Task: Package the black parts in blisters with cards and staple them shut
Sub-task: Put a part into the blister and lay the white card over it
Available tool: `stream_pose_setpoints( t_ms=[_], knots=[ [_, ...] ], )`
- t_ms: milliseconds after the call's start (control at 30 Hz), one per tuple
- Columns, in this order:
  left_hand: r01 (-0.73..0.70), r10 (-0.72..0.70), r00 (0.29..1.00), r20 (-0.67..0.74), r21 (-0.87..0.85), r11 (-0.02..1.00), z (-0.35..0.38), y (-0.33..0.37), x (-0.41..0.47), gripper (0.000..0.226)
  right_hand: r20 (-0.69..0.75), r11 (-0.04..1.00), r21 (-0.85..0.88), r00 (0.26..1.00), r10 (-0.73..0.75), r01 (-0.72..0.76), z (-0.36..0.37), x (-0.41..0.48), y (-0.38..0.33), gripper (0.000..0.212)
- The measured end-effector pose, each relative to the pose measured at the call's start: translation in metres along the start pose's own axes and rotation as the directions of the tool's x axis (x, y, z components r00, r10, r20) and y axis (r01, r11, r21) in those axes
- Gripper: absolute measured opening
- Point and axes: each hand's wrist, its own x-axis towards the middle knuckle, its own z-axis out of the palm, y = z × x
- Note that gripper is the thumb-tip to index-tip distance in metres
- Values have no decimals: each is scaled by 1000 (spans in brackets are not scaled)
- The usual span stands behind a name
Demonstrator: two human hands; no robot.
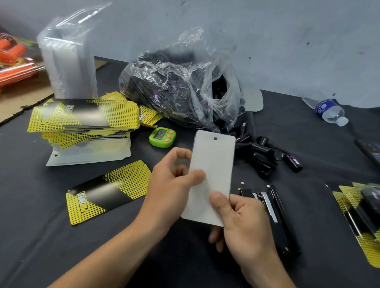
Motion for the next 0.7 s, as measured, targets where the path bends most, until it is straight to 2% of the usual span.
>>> stream_pose_setpoints(
  t_ms=[100,233,333,467,600,700],
  knots=[
    [27,-27,1000,3,-88,996,1,-3,1,11,-1,999,44,1000,10,-10,1,-2,-4,54],
    [5,-5,1000,9,-97,995,3,-7,4,7,35,977,203,998,54,-60,1,1,-5,21],
    [-7,7,1000,-6,-54,998,0,-6,6,7,77,981,166,993,85,-97,-3,1,-2,23],
    [-42,21,982,-188,-109,993,-12,2,16,6,172,995,67,983,68,-80,-9,0,-3,12],
    [-25,-2,977,-215,-123,992,-26,7,26,25,240,996,30,968,70,-79,-11,-4,-3,21],
    [-5,-17,981,-194,-108,994,-28,8,28,27,230,997,22,971,68,-75,-11,-6,-2,37]
  ],
)
